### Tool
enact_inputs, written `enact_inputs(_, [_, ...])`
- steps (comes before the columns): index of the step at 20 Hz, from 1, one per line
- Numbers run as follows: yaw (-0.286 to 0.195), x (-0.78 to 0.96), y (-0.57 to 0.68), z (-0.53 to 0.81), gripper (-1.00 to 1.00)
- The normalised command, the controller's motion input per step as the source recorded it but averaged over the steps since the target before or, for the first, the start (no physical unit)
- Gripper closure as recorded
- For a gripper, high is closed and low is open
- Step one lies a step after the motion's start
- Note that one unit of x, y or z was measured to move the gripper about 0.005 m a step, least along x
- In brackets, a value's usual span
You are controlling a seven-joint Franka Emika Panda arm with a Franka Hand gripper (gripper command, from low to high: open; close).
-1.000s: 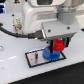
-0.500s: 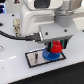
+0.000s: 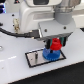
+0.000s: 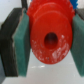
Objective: Insert the blue gear onto the right peg, followed by the red gear
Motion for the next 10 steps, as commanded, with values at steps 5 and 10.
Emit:
enact_inputs(5, [0.000, 0.22, -0.26, -0.15, 1.00])
enact_inputs(10, [0.000, 0.19, -0.03, -0.11, 1.00])
